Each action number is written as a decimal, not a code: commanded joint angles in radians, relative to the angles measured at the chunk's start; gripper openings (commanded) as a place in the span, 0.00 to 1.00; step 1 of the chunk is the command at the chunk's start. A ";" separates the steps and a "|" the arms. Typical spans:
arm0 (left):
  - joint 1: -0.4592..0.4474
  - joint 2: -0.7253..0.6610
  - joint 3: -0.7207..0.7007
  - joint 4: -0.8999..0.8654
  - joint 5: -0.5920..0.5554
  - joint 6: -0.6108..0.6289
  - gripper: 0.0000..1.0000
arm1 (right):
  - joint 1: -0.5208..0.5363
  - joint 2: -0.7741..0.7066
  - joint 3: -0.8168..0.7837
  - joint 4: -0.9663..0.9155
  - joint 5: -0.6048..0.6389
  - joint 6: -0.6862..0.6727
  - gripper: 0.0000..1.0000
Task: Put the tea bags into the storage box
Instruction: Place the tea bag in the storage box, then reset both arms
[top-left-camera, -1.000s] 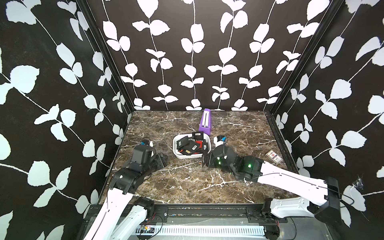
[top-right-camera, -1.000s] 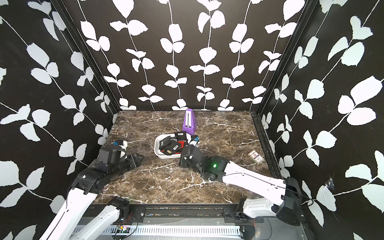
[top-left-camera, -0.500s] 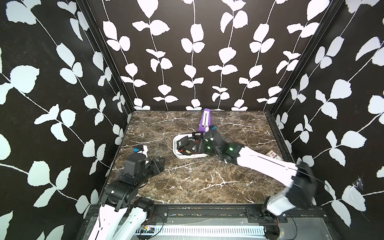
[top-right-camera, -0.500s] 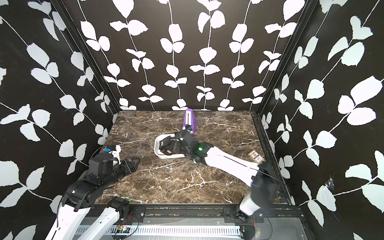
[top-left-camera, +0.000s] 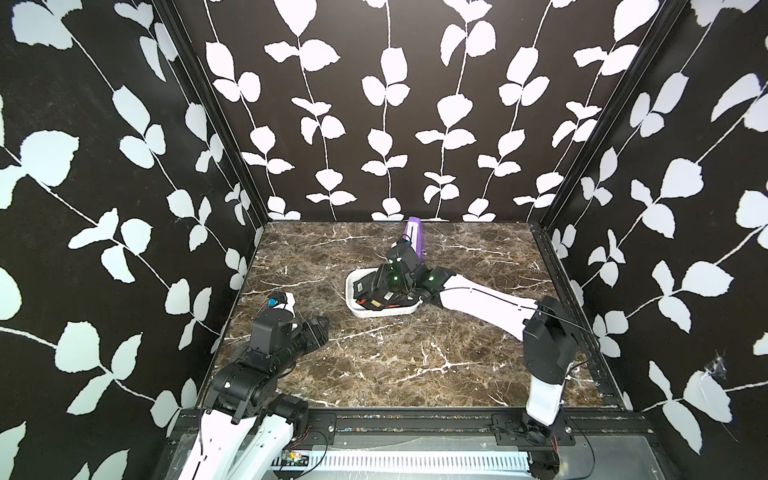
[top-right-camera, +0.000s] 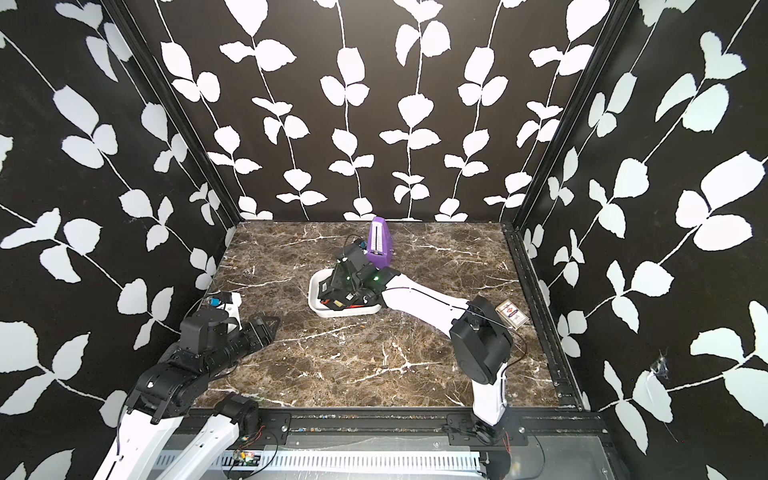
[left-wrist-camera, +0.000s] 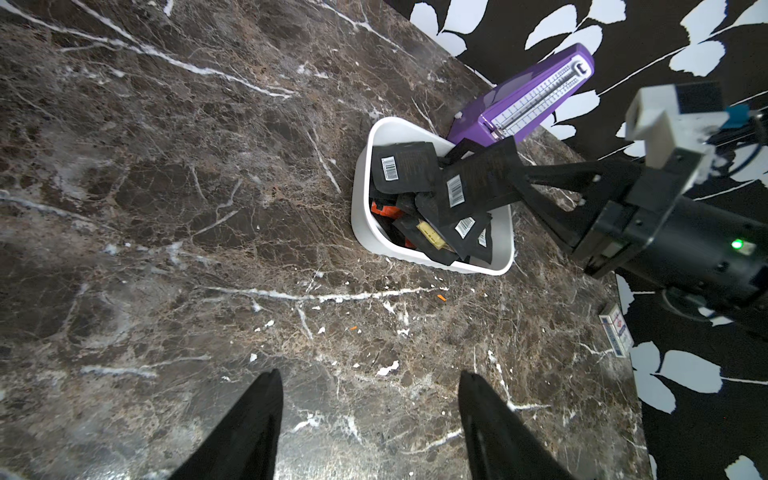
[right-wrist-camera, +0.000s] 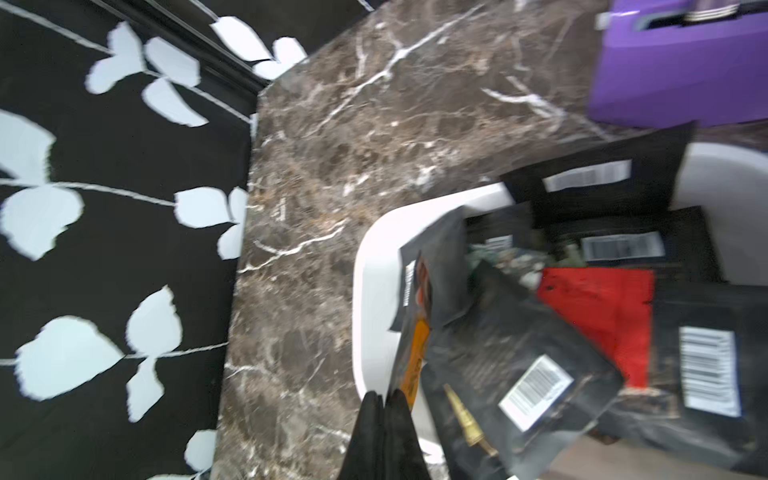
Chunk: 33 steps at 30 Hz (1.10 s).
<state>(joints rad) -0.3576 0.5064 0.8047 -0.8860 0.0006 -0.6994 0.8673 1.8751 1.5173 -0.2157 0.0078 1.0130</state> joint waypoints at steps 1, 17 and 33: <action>-0.003 0.003 -0.001 0.030 -0.033 0.028 0.65 | -0.007 -0.016 0.000 -0.027 0.015 -0.018 0.18; -0.003 0.137 0.086 0.099 -0.204 0.111 0.99 | -0.017 -0.495 -0.294 -0.159 0.242 -0.207 0.52; 0.035 0.328 -0.158 0.774 -0.639 0.550 0.99 | -0.030 -0.993 -0.906 0.243 0.984 -0.941 0.99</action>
<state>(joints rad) -0.3470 0.7902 0.7132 -0.3374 -0.5312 -0.2760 0.8474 0.8886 0.7017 -0.1684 0.7803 0.3222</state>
